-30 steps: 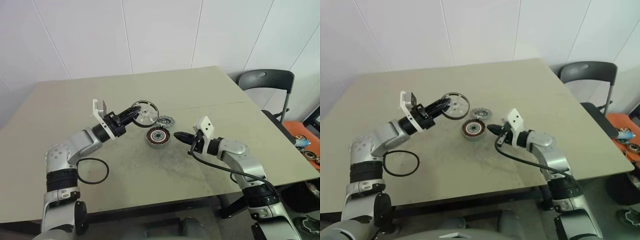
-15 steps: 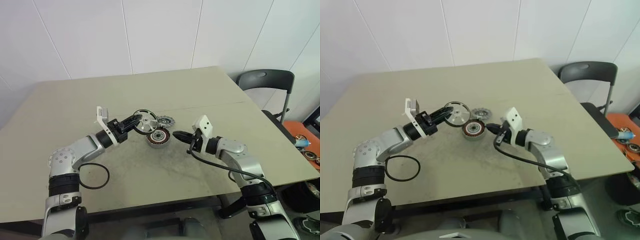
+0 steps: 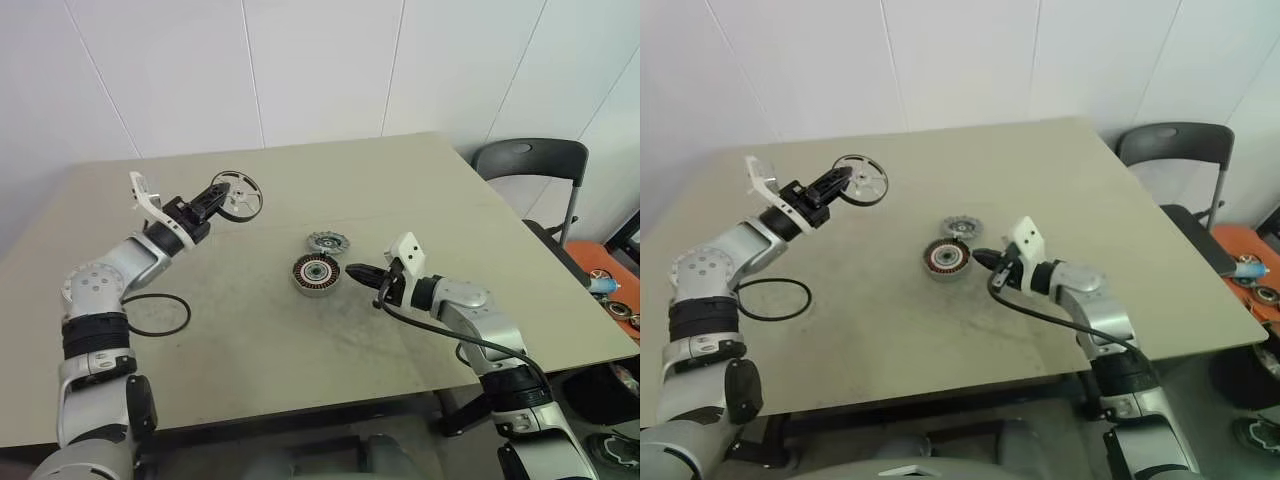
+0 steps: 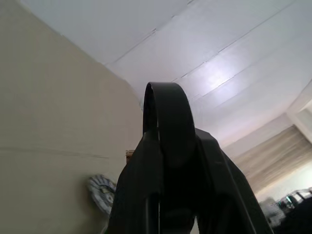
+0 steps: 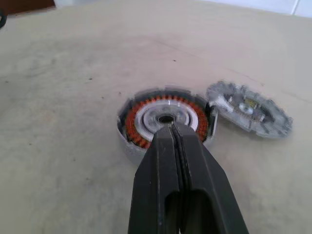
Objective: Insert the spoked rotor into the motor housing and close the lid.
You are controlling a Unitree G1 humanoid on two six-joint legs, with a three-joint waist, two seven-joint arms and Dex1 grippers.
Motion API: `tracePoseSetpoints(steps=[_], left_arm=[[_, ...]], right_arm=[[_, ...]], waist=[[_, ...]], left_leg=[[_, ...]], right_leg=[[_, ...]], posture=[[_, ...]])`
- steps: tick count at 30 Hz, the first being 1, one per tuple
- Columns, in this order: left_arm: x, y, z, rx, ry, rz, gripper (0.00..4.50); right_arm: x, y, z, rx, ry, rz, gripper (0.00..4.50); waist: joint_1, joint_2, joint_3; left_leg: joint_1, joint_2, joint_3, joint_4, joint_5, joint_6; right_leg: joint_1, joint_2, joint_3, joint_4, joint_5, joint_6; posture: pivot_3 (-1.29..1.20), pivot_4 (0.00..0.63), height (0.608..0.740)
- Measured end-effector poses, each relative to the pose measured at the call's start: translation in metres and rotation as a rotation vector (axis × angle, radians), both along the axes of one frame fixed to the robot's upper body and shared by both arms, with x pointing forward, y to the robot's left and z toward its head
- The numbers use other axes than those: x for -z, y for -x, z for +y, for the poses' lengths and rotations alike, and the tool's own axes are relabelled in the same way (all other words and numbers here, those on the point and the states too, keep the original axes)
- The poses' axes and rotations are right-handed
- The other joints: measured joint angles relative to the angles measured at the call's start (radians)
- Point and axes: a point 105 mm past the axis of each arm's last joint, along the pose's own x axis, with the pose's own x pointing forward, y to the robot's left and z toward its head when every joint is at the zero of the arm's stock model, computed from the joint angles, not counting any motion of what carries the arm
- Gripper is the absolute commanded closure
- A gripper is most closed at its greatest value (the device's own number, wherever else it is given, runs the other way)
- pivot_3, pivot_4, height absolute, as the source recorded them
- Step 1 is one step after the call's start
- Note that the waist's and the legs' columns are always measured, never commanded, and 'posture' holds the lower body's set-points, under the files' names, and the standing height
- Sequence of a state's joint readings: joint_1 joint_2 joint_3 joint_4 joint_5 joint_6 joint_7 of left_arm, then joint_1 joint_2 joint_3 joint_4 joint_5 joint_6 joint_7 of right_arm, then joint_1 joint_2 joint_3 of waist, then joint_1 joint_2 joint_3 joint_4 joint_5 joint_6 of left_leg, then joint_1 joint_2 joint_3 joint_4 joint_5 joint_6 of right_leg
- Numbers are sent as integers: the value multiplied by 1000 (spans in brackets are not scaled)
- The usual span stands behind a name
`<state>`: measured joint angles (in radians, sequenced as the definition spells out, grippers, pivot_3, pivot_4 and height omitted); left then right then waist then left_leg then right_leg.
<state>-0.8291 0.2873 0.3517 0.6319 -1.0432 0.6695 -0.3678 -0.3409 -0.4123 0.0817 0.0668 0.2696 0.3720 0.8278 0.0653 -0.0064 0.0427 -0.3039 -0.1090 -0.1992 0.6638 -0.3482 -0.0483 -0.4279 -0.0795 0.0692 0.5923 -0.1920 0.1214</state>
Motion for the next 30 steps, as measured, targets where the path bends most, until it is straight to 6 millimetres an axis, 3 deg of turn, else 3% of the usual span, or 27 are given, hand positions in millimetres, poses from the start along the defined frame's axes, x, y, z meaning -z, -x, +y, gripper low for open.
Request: tracePoseSetpoints(steps=[3, 5, 8, 13, 20, 26, 30], left_arm=[[15, -14, -102, 127, -41, 53, 4062], [21, -13, -128, 181, -27, 79, 4062], [18, -18, -129, 167, 49, 84, 4062], [8, -19, -135, 187, 183, 97, 4062], [-3, -22, -110, 189, 384, 107, 4062], [-13, -10, -91, 320, 392, 91, 4062], [9, 2, -71, 353, 377, 148, 4062]], right_arm=[[-11, 1, 21, -59, -34, -34, 4500], [-13, 1, 23, -67, -34, -39, 4500], [-12, -1, 8, -27, -6, -31, 4500], [-13, -2, 4, -10, -4, -35, 4500], [-12, -2, 4, -6, -5, -34, 4500], [-12, -2, 5, -9, -6, -34, 4500], [-10, -3, 4, -7, -6, -28, 4500]], waist=[[5, -1, 0], [-26, 0, 0], [-83, 0, 0], [-88, 0, 0], [-78, 0, 0], [-87, 0, 0], [-86, 0, 0]], left_leg=[[-2, 0, 5, 0, 0, 2], [-1, 0, 12, 0, -2, 6], [-3, 2, 17, -6, -4, 8], [-3, 4, 17, -13, -3, 6], [-3, 3, 17, -10, -3, 6], [-2, 3, 17, -11, -3, 6], [-1, 3, 17, -11, -2, 5]], right_leg=[[5, 0, 2, -16, 9, 4], [1, -1, 4, -16, 9, 5], [-10, -1, 5, -13, 9, 6], [-15, -1, 5, -13, 9, 5], [-13, -2, 5, -13, 9, 5], [-14, -2, 5, -12, 9, 5], [-14, -1, 6, -9, 9, 5]], posture=[[0, 0, 740], [0, 0, 740], [0, 0, 740], [0, 0, 740], [0, 0, 740], [0, 0, 740], [0, 0, 740]])
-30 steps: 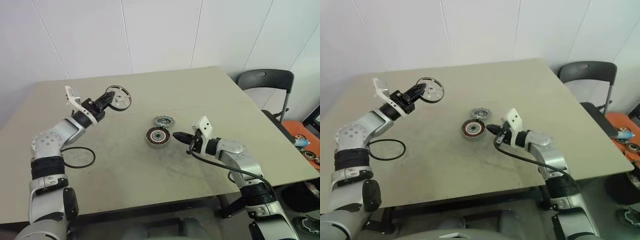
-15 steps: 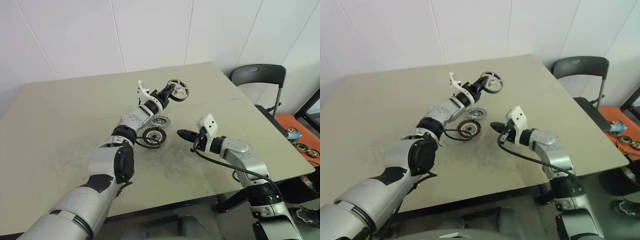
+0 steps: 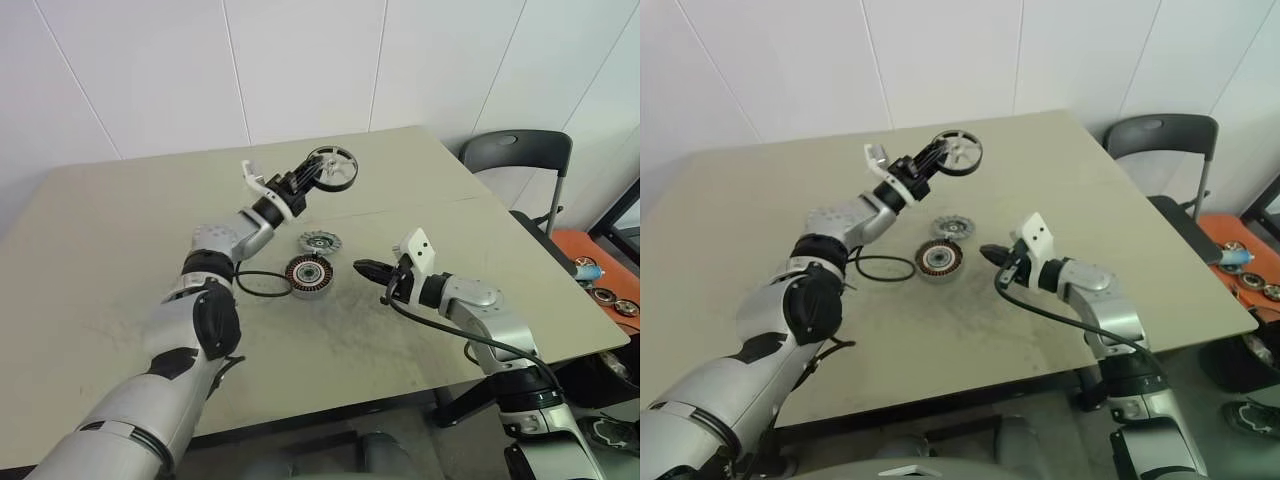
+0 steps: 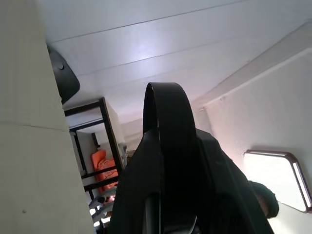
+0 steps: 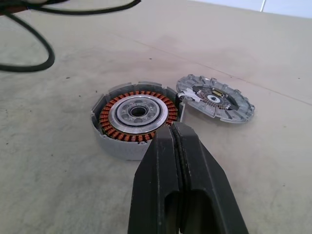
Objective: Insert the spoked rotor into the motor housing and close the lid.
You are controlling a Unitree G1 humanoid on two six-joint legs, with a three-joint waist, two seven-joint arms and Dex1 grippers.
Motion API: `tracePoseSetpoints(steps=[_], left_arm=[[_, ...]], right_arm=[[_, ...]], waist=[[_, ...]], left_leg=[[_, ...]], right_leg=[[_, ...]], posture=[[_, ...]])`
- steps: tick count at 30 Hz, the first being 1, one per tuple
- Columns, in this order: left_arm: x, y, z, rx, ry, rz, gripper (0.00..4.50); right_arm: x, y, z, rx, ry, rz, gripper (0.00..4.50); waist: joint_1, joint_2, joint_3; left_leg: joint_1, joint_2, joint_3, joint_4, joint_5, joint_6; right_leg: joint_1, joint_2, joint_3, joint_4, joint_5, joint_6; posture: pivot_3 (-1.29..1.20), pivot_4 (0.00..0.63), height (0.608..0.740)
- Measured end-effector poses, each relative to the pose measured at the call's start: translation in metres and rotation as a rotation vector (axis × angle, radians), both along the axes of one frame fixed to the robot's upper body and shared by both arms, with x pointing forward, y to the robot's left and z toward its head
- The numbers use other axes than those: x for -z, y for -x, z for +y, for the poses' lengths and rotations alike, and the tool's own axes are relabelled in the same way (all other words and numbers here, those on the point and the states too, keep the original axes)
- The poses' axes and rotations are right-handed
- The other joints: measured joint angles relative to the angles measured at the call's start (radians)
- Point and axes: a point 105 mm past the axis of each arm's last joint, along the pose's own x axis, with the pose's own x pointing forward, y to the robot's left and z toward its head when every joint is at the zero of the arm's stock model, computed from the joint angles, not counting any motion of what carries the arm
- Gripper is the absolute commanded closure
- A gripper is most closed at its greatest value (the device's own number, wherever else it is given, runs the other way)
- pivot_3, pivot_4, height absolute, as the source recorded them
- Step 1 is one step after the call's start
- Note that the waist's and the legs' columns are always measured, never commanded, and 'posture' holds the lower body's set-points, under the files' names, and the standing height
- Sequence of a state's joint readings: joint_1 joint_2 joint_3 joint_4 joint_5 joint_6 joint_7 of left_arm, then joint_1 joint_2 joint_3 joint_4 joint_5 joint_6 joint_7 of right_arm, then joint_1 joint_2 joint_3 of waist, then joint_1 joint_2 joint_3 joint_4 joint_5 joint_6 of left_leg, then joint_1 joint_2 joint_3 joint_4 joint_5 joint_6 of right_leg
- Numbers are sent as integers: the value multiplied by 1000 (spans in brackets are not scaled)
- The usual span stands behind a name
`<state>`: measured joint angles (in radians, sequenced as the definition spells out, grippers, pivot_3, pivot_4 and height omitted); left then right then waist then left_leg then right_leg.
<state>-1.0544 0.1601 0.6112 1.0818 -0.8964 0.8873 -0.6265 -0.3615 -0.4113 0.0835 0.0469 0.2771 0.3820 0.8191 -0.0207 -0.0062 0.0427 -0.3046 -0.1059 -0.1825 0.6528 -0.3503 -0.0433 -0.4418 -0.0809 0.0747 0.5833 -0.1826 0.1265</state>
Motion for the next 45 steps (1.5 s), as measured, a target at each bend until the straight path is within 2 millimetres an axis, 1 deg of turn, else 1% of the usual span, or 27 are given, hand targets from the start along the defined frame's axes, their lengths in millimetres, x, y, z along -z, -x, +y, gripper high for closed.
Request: tracePoseSetpoints(steps=[2, 4, 7, 9, 13, 15, 19, 25, 29, 40, 45], left_arm=[[15, 9, 12, 14, -17, 42, 4062], [23, 17, 20, 32, -31, 60, 4062], [25, 27, 29, 40, -37, 62, 4062], [30, 33, 34, 41, -52, 73, 4062], [47, 44, 30, 57, -62, 121, 4062], [59, 48, 31, 50, -72, 160, 4062], [75, 55, 29, 51, -99, 194, 4062], [91, 54, 29, 22, -151, 218, 4062], [98, 56, 27, 24, -159, 230, 4062], [100, 57, 15, 39, -129, 235, 4062], [101, 58, 13, 47, -128, 240, 4062]], right_arm=[[1, 0, 2, -6, 2, -1, 4500], [1, 1, 2, -10, 2, 0, 4500], [1, 0, 3, -11, -2, 0, 4500], [4, 0, 4, -10, -6, 6, 4500], [5, 1, 9, -21, -11, 10, 4500], [5, 1, 9, -23, -10, 12, 4500], [6, 0, 8, -18, -1, 10, 4500], [7, 0, 7, -16, 9, 8, 4500], [7, 0, 7, -16, 10, 7, 4500], [7, 0, 7, -13, 15, 2, 4500], [8, 0, 6, -7, 17, 5, 4500]], waist=[[2, 0, 0], [3, 0, 0], [7, 0, 0], [7, 0, 0], [7, 0, 0], [7, 0, 0], [8, 0, 0], [8, 0, 0], [8, 0, 0], [8, 0, 0], [8, 0, 0]], left_leg=[[0, 0, -1, 1, 0, -1], [0, 0, -1, 2, 1, -1], [0, 0, -1, 3, 1, -1], [0, 0, 0, 4, 1, -1], [0, 0, 0, 7, 1, -1], [0, 0, 0, 9, 1, -1], [1, 0, 0, 11, 1, -2], [2, 0, 0, 12, 1, -3], [2, 0, 0, 12, 2, -3], [2, 0, 0, 12, 2, -3], [2, 0, 0, 13, 2, -3]], right_leg=[[0, 0, 0, 1, 0, 0], [0, 0, 0, 2, 0, 0], [1, 0, 0, 3, 0, -1], [1, 0, 0, 3, 0, -1], [2, 0, 0, 4, 1, -1], [2, 0, 0, 5, 1, -2], [4, 0, 0, 6, 2, -3], [4, 0, 0, 10, 2, -3], [4, 0, 0, 10, 2, -3], [4, 0, 0, 10, 2, -3], [4, 0, 0, 10, 2, -3]], posture=[[0, 0, 740], [0, 0, 740], [0, 0, 740], [0, 0, 740], [0, 0, 740], [0, 0, 740], [0, 0, 740], [0, 0, 740], [0, 0, 740], [0, 0, 740], [0, 0, 740]])
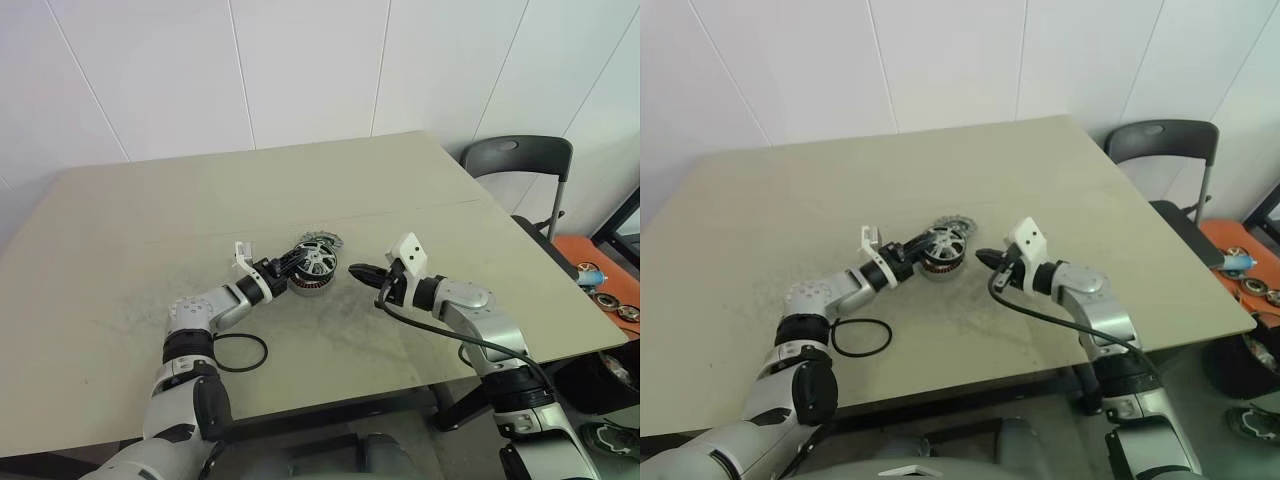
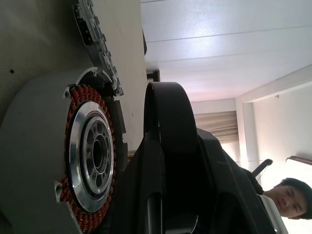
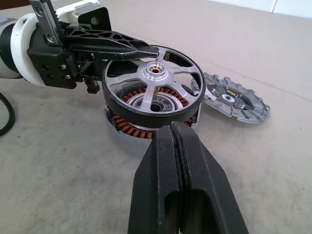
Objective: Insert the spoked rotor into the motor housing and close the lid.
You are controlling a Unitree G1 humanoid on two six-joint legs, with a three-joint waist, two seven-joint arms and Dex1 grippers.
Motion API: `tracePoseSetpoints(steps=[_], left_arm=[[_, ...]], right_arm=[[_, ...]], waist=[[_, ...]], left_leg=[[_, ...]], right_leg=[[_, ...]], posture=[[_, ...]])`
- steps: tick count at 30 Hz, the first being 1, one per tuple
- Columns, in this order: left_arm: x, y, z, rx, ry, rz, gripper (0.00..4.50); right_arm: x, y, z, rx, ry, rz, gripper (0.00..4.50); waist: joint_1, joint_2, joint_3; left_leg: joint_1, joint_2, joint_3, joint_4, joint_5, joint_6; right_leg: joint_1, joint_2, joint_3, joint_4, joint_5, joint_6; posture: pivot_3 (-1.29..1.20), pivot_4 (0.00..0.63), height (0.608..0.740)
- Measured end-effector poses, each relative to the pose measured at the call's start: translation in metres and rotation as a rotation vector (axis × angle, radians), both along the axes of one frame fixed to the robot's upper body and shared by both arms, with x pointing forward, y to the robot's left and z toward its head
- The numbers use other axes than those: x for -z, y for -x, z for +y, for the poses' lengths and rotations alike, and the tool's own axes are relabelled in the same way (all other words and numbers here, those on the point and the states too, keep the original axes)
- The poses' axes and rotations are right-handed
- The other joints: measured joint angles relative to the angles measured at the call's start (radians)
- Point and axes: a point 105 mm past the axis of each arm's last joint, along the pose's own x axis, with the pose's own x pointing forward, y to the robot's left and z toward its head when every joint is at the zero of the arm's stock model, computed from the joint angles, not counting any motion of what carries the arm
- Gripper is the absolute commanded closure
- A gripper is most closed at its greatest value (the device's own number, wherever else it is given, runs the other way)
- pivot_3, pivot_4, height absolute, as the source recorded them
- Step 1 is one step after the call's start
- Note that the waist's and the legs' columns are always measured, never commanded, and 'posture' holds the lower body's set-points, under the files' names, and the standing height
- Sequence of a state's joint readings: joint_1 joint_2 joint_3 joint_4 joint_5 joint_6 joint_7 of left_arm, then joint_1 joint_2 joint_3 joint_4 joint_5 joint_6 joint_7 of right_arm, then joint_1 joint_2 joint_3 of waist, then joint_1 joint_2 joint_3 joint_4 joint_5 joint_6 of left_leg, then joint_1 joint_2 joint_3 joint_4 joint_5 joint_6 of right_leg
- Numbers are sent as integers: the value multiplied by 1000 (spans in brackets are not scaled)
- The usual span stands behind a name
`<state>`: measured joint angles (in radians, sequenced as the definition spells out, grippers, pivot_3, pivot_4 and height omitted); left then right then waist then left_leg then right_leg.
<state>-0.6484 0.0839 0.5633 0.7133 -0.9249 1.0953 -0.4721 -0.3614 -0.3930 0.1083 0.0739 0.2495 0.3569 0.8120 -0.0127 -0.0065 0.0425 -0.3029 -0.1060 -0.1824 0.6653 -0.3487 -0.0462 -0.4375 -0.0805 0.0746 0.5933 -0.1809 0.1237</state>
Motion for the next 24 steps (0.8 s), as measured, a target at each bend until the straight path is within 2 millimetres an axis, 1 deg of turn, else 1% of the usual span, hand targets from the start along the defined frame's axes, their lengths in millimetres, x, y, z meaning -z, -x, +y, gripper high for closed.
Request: tracePoseSetpoints(steps=[6, 8, 10, 16, 18, 20, 21, 24], left_arm=[[0, 0, 0, -1, -2, 2, 4062], [1, -2, 2, -17, -11, -3, 3337], [2, -4, 4, -40, -27, -6, 2757], [0, -10, 8, -77, -51, -17, 766], [2, -12, 10, -85, -87, -20, 766], [6, -11, 10, -62, -158, -31, 766], [6, -11, 9, -52, -187, -44, 766], [2, -11, 8, -16, -245, -90, 766]], right_arm=[[0, 0, 0, 2, 2, -2, 4500], [0, 0, 0, 3, 3, -2, 4500], [0, 0, -1, 3, 6, -4, 4500], [-1, -1, 0, 2, 9, -17, 4500], [-1, -1, 0, 2, 9, -18, 4500], [-1, -1, -1, 4, 9, -19, 4500], [-1, -1, -1, 4, 9, -19, 4500], [0, -1, -1, 7, 9, -20, 4500]], waist=[[0, 0, 0], [0, 0, 0], [0, 0, 0], [1, 0, 0], [1, 0, 0], [0, 0, 0], [0, 0, 0], [-3, 0, 0]], left_leg=[[0, 0, 0, 0, 0, 0], [0, 0, 0, 0, 0, 0], [0, 0, 0, 0, 0, 0], [3, 0, 0, 0, 0, 0], [7, 0, 0, 0, -3, 5], [12, 0, 0, 0, -3, 5], [14, 0, 0, 0, -3, 6], [16, 0, 0, 0, -3, 6]], right_leg=[[0, 0, 0, 0, 0, 0], [0, 0, 0, 0, 0, 0], [0, 0, 0, 0, 0, 0], [3, 0, 0, 0, 0, 0], [7, 0, 0, 0, 0, 0], [12, 0, 0, 0, -1, 1], [14, 0, 0, 0, -2, 3], [16, 1, 0, 0, -3, 4]], posture=[[0, 0, 740], [0, 0, 740], [0, 0, 740], [0, 0, 740], [0, 0, 740], [0, 0, 740], [0, 0, 740], [0, 0, 740]])
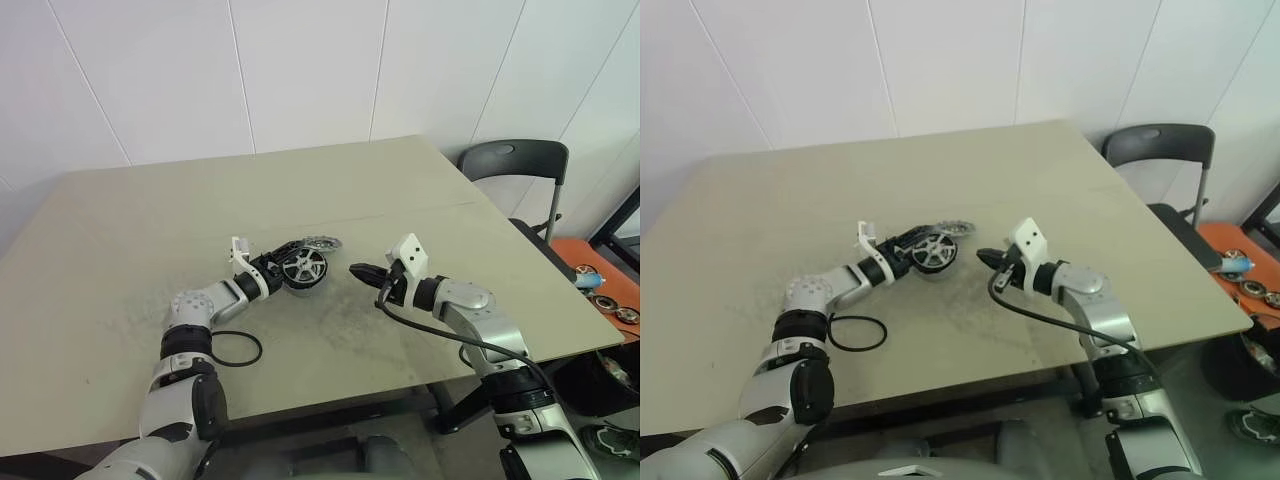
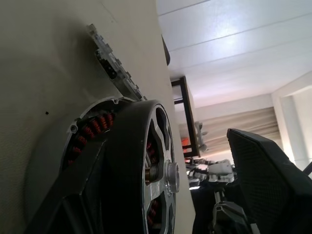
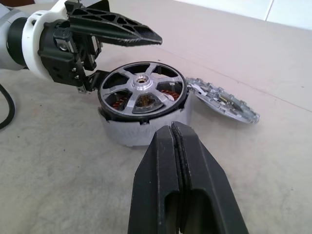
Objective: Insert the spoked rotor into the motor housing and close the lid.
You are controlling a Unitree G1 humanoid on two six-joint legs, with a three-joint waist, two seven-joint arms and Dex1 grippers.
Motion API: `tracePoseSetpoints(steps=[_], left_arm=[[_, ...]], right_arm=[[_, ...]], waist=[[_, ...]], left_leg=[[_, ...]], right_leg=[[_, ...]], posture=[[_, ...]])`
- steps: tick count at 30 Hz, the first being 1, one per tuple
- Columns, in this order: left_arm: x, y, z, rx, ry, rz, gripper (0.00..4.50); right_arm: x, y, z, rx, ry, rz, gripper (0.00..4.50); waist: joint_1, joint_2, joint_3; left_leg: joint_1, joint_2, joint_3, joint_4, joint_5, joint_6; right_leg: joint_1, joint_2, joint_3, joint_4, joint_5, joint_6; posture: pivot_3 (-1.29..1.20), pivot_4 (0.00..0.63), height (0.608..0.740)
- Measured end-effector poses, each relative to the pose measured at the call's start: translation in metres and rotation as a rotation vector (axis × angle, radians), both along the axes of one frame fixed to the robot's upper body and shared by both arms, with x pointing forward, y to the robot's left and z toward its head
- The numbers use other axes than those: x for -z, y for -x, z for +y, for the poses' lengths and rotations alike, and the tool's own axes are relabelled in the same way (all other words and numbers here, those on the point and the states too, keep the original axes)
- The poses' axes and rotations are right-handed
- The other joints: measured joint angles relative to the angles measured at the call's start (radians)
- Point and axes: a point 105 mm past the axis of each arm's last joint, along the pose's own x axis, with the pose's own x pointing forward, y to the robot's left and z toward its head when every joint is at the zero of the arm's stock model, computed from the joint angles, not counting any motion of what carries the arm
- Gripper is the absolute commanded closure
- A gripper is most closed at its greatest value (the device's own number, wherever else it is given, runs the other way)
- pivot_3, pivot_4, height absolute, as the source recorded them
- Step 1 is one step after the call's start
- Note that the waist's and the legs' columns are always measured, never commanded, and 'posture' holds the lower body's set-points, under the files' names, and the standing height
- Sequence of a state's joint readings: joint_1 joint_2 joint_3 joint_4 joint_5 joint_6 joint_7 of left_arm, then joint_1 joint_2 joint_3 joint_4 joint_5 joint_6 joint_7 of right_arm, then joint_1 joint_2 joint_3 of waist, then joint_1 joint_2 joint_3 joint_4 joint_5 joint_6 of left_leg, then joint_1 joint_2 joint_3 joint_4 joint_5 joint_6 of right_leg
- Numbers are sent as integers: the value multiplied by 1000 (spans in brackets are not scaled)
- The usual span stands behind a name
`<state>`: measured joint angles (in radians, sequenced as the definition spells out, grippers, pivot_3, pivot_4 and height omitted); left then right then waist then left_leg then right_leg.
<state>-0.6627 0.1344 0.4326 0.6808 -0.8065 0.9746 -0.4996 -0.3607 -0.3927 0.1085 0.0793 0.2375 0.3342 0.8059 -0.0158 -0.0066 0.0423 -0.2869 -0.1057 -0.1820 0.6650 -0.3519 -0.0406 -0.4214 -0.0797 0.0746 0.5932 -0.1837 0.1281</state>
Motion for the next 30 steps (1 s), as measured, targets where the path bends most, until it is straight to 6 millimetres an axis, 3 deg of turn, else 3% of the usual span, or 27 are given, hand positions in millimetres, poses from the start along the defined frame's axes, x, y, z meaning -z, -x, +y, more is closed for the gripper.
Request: tracePoseSetpoints(steps=[7, 13, 20, 23, 28, 30], left_arm=[[-21, -5, -4, 113, -240, -128, 766], [-41, -10, -9, 124, -298, -218, 766], [-45, -3, -26, 230, -438, -323, 766], [-49, -6, -23, 189, -485, -447, 1380], [-54, -3, -25, 163, -604, -766, 3070], [-52, -4, -26, 136, -614, -814, 3776]], right_arm=[[1, -1, 0, 4, -1, -2, 4500], [0, -1, 1, 6, -4, -7, 4500], [2, 0, 0, 11, -5, -3, 4500], [5, 1, -1, 16, -5, 5, 4500], [5, 1, -1, 19, -5, 6, 4500], [5, 1, -1, 20, -5, 5, 4500]], waist=[[0, 0, 0], [4, 0, 0], [0, 0, 0], [1, 0, 0], [7, 0, 0], [8, 0, 0]], left_leg=[[-1, 0, 0, -1, 0, 0], [-3, 0, 0, -1, 0, 0], [-2, 0, 0, -1, 0, 0], [-2, 1, 0, -1, 0, 0], [-3, 1, 1, -1, 0, 0], [-3, 1, 0, -1, 0, 0]], right_leg=[[-2, 0, 0, 0, 2, -4], [-3, 0, 0, -1, 2, -4], [-3, 0, 0, -1, 2, -4], [-3, 0, 0, -1, 2, -4], [-3, 0, 0, -2, 2, -4], [-3, 0, 0, -2, 2, -4]], posture=[[0, 0, 740], [0, 0, 740], [0, 0, 740], [0, 0, 740], [0, 0, 740], [0, 0, 740]])
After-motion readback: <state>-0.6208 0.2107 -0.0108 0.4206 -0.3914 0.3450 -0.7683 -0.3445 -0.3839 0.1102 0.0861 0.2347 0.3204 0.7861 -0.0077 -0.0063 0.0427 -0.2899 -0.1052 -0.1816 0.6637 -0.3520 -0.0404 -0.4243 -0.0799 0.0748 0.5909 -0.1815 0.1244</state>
